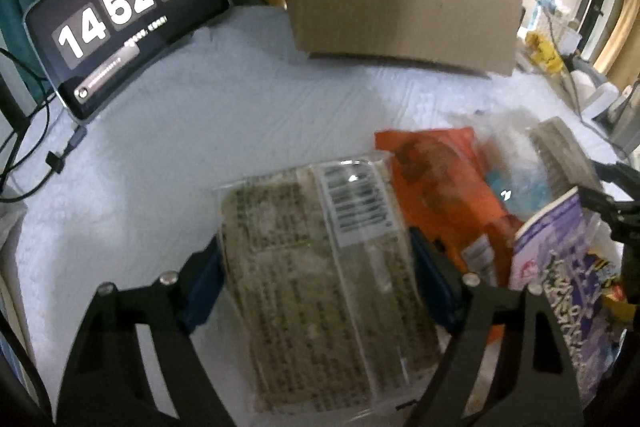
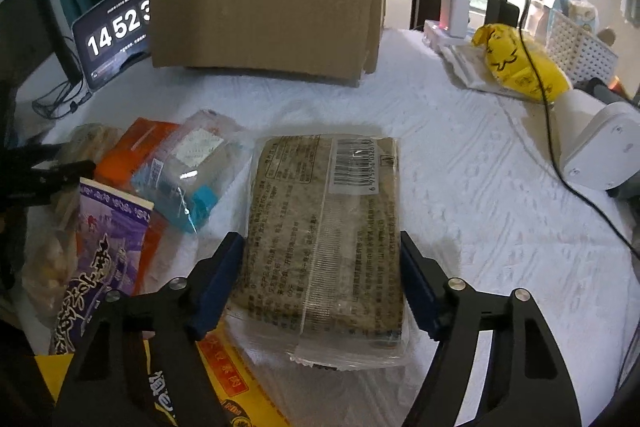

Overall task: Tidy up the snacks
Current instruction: 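Grasp a clear cracker bag with the right tool while the left tool grasps another, then carry both cracker bags into the box and open both tools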

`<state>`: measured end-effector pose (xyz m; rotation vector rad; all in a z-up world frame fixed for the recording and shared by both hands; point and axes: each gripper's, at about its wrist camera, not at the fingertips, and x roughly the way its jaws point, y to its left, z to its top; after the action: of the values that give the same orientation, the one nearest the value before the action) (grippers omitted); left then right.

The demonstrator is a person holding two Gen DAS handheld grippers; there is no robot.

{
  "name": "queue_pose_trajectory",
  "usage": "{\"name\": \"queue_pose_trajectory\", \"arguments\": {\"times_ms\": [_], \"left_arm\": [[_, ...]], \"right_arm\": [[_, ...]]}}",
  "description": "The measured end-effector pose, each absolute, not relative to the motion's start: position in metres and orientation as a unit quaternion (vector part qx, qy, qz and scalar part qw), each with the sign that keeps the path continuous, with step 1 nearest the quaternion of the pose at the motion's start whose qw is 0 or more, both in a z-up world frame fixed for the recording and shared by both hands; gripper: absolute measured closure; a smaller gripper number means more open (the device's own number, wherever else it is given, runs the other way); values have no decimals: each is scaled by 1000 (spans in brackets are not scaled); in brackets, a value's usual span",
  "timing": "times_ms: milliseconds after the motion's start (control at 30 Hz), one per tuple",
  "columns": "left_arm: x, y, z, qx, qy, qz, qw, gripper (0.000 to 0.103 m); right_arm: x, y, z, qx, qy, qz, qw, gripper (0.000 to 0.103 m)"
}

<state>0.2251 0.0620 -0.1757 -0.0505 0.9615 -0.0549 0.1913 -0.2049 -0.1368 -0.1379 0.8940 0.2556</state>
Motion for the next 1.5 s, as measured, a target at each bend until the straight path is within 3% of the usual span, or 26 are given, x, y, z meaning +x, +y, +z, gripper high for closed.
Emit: {"name": "queue_pose_trajectory", "arguments": {"times_ms": [633, 1500], "left_arm": [[255, 41, -64, -8, 328, -94, 940, 19], [347, 27, -1, 34, 250, -105, 962, 19]], "right_arm": [[218, -194, -40, -71, 337, 121, 931, 26], [292, -160, 14, -95, 277, 144, 945, 26]]}}
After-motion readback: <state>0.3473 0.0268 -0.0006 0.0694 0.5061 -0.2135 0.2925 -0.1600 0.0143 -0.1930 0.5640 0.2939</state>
